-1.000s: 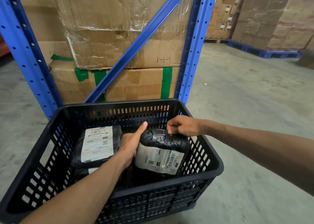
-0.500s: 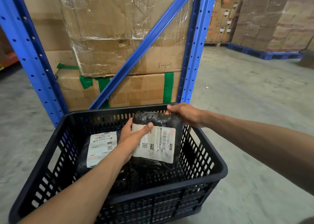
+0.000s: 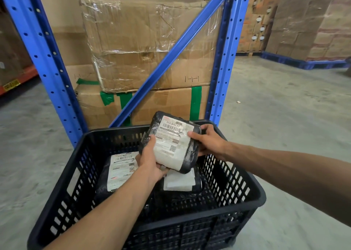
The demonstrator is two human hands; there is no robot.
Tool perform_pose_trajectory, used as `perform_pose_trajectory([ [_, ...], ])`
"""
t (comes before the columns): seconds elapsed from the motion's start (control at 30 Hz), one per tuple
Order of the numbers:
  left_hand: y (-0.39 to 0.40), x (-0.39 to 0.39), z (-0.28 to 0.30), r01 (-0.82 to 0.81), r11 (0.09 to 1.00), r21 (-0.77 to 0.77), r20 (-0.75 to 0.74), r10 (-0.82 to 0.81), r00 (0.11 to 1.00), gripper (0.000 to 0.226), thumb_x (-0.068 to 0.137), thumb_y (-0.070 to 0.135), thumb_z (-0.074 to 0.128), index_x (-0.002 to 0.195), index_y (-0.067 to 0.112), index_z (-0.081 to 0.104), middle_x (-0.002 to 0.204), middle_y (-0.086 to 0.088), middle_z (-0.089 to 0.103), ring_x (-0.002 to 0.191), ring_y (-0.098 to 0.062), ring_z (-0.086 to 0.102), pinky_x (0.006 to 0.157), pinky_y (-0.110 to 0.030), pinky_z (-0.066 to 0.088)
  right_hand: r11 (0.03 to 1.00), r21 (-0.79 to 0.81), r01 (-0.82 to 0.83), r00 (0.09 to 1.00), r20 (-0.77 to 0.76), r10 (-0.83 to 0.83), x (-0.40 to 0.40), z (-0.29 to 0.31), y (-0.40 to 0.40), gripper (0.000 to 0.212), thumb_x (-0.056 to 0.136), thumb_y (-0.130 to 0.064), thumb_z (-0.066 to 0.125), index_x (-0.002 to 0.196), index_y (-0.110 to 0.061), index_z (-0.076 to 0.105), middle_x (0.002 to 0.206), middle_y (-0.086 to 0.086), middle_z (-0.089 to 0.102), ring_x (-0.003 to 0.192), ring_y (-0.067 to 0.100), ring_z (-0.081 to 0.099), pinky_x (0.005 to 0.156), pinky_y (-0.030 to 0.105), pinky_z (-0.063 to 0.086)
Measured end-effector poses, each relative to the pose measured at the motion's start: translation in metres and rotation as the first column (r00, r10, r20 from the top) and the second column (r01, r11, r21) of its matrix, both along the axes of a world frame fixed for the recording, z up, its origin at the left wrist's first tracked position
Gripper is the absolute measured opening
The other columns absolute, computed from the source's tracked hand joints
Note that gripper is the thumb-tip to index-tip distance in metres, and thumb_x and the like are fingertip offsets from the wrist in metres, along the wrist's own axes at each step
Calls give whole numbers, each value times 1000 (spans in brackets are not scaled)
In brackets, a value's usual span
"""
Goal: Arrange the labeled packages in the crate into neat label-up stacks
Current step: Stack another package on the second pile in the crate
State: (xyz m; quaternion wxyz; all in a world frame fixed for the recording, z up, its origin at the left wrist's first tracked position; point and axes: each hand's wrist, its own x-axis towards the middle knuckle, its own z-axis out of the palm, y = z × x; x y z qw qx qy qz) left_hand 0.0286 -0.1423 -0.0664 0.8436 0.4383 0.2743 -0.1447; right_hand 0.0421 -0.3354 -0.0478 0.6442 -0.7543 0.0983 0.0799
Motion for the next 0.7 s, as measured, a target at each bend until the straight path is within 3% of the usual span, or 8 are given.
perform_pose_trajectory([
  [0.07,1,-1,-5,66,991,116,-26,-63,998,46,80,42,76,114,16,59,115,-11,67,92,-26,62,74,-42,53,993,-66,95,995,32,-93,4,-2,-2,44,96,-36,65,125,-13,40,110,8,65,81,18,66,60,36,60],
  [0.13,0,0,-11,137,973,186,-56,-129,990,44,81,34,77,115,14,57,113,-10,66,92,-26,62,81,-41,54,986,-118,122,993,19,-120,8,-10,-8,39,98,-37,61,122,-9,46,115,12,65,93,23,65,77,43,61],
  [0.2,-3,1,-17,169,963,208,-89,-154,984,48,85,26,75,125,10,52,116,-13,64,102,-32,63,91,-46,55,976,-195,94,995,-6,-98,9,-19,-11,40,99,-36,58,123,-7,46,113,14,64,95,25,62,85,46,56],
  [0.27,-4,2,-24,211,952,222,-136,-184,974,49,90,18,69,132,7,47,122,-18,62,108,-36,63,96,-54,53,969,-237,67,996,-34,-77,10,-28,-12,37,99,-35,58,123,-8,46,116,14,66,94,23,62,83,42,55],
  [0.37,-8,-3,-35,297,905,304,-194,-247,949,43,97,25,59,134,9,46,127,-15,59,115,-33,58,98,-51,52,972,-231,39,994,-91,-62,11,-41,-10,35,96,-26,65,123,-10,49,120,13,68,91,18,66,72,28,54],
  [0.5,-8,-10,-54,360,739,569,-216,-288,933,71,98,42,51,155,21,15,155,-10,34,136,-36,41,107,-50,44,978,-209,-19,988,-154,-14,14,-58,-5,55,84,-10,77,130,-10,47,121,10,68,106,22,67,93,36,54],
  [0.57,-8,-8,-59,414,702,579,-242,-337,910,76,98,43,50,157,23,6,161,-9,25,142,-38,32,112,-55,37,982,-187,-40,982,-188,5,19,-62,-4,62,81,-3,77,135,-6,47,126,12,68,116,28,65,106,42,50],
  [0.7,-8,2,-58,462,770,440,-306,-355,883,73,99,39,51,156,27,6,163,-11,14,143,-46,24,106,-71,31,972,-202,-118,959,-278,59,21,-70,-2,75,81,2,76,147,-5,42,137,14,64,126,30,60,113,45,44],
])
